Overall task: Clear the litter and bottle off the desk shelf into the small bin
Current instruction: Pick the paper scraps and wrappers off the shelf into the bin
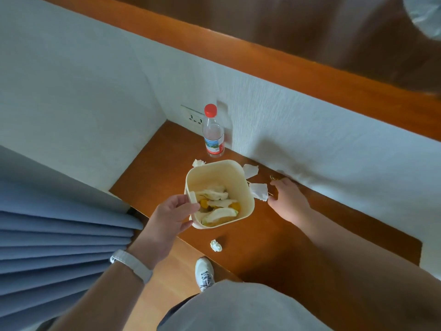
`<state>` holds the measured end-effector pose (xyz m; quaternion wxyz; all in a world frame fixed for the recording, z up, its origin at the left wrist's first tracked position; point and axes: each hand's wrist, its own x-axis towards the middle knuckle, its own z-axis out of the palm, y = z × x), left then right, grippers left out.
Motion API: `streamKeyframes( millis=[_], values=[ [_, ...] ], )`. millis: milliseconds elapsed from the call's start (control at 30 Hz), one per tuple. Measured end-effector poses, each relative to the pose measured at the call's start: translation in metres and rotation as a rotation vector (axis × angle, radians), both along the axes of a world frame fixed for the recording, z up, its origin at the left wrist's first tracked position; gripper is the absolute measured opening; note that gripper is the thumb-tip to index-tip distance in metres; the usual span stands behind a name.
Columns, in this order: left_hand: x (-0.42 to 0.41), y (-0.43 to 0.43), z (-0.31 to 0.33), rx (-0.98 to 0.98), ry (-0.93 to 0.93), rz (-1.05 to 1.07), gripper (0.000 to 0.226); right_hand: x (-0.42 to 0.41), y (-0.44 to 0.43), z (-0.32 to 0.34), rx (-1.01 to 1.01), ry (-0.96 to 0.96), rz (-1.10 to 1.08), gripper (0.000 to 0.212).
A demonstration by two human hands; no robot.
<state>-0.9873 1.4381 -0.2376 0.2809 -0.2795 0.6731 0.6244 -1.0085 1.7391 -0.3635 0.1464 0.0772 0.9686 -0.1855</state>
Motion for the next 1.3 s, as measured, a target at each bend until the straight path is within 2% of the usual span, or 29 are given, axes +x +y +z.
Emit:
streamKeyframes(
  millis=[100, 333, 500, 700, 967, 1133, 1300],
  values=[
    [0.002, 0.0, 0.001, -0.017, -0.003, 0.027, 0.016, -0.009, -0.006, -0.01, 0.043, 0.048, 0.062, 0.053],
    [0.003, 0.002, 0.0, -0.015, -0.027, 0.048, 0.014, -0.024, -0.02, -0.029, 0.196, -0.031, 0.197, 0.028],
    [0.004, 0.003, -0.001, -0.028, -0.031, 0.053, 0.014, -0.026, -0.019, -0.03, 0.179, -0.056, 0.175, 0.017],
    [0.003, 0.006, -0.001, -0.029, -0.03, 0.039, 0.018, -0.023, -0.016, -0.024, 0.075, -0.036, 0.074, 0.023],
    [-0.002, 0.01, -0.004, -0.019, -0.022, -0.013, 0.021, -0.022, -0.026, 0.043, -0.214, 0.204, -0.074, 0.014],
    [-0.004, 0.014, -0.002, -0.015, -0.023, -0.076, 0.023, -0.012, -0.042, 0.093, -0.307, 0.4, 0.057, 0.011],
    [-0.006, 0.013, -0.001, -0.01, -0.03, -0.116, 0.024, -0.009, -0.06, 0.11, -0.264, 0.443, 0.223, 0.008]
  ],
)
